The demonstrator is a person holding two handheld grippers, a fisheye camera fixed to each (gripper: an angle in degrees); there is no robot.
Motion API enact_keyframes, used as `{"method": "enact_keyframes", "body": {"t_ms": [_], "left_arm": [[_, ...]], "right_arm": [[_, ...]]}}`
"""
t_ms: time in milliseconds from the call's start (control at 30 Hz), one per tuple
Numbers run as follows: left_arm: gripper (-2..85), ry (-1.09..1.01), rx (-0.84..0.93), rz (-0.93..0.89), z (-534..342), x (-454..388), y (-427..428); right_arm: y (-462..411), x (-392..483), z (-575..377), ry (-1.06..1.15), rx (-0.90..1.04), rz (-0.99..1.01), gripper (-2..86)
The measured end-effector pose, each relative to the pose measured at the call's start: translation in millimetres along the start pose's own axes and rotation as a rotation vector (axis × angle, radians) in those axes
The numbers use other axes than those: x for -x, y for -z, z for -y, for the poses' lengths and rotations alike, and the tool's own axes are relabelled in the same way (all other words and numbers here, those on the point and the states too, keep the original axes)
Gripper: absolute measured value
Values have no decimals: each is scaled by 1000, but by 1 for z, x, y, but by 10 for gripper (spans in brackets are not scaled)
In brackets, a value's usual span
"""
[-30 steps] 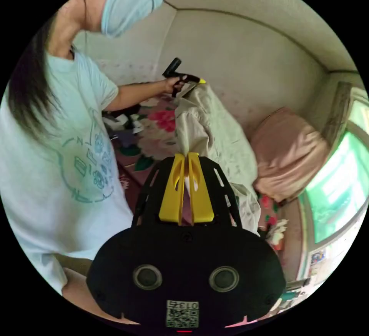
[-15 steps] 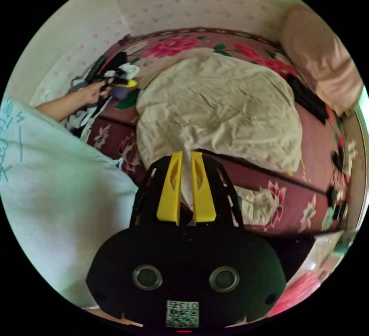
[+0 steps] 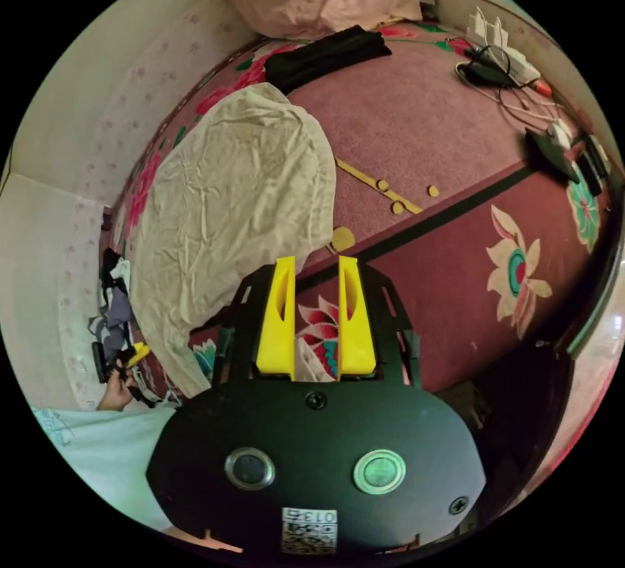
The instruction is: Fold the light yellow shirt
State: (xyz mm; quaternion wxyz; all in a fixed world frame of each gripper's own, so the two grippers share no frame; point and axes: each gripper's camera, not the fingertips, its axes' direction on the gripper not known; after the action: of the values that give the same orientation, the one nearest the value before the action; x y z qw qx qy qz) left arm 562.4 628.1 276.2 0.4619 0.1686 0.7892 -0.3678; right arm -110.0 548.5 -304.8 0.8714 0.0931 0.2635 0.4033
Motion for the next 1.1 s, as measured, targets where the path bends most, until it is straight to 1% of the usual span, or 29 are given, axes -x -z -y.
{"method": "enact_keyframes", "body": {"t_ms": [100, 200, 233, 267, 300, 400, 433, 500, 533, 600, 633, 667, 733, 767, 800, 833, 867, 900, 967, 1000, 1033, 1100], "left_arm": [[192, 36, 28, 45, 9, -19, -23], [178, 31, -19, 184, 17, -41, -33], [174, 44, -23, 196, 19, -44, -35], [106, 73, -8, 208, 26, -50, -40], [56, 76, 55, 217, 34, -57, -49], [16, 43, 100, 233, 54, -71, -53], [14, 30, 93, 223, 56, -74, -50], [8, 8, 45, 158, 53, -78, -26], [7, 7, 29, 135, 50, -78, -20], [4, 27, -32, 36, 35, -73, -1], [4, 34, -40, 10, 32, -70, -1], [4, 52, -36, -24, 27, -64, -9], [4, 85, 17, -28, 25, -49, -35], [4, 102, 60, -32, 25, -36, -58], [5, 151, 110, -59, 22, -21, -76], [5, 185, 118, -81, 19, -13, -80], [6, 232, 85, -156, 11, -1, -79], [8, 275, 38, -204, 0, 10, -72], [12, 301, -32, -178, -15, 21, -54], [16, 294, -62, -106, -19, 24, -44], [21, 287, -74, -65, -18, 25, -40], [47, 204, -160, 49, 5, 15, -32]], "right_arm": [[-41, 6, 10, 4, 32, 79, 114], [-82, 35, 11, 59, 103, 154, 99], [-89, 43, 10, 71, 109, 168, 94], [-100, 58, 7, 90, 112, 183, 83], [-108, 74, 4, 106, 117, 148, 76], [-112, 117, -3, 209, 149, 52, 66], [-108, 126, -4, 237, 159, 27, 63], [-71, 154, -12, 308, 145, 9, 47], [-57, 158, -15, 315, 131, 14, 42], [-18, 171, -35, 335, 116, 21, 34], [-15, 174, -41, 336, 121, 6, 32], [-18, 178, -54, 338, 138, -32, 30], [-44, 183, -73, 330, 172, -83, 28], [-73, 186, -85, 329, 203, -111, 27], [-103, 186, -95, 302, 281, -157, 26], [-114, 185, -101, 287, 330, -181, 25], [-105, 190, -108, 271, 272, -166, 29], [-93, 193, -109, 244, 302, -216, 35], [-63, 205, -113, 262, 268, -298, 44], [-42, 220, -113, 275, 226, -349, 48], [-33, 230, -113, 290, 195, -357, 48], [-17, 288, -107, 388, 85, -345, 51]]}}
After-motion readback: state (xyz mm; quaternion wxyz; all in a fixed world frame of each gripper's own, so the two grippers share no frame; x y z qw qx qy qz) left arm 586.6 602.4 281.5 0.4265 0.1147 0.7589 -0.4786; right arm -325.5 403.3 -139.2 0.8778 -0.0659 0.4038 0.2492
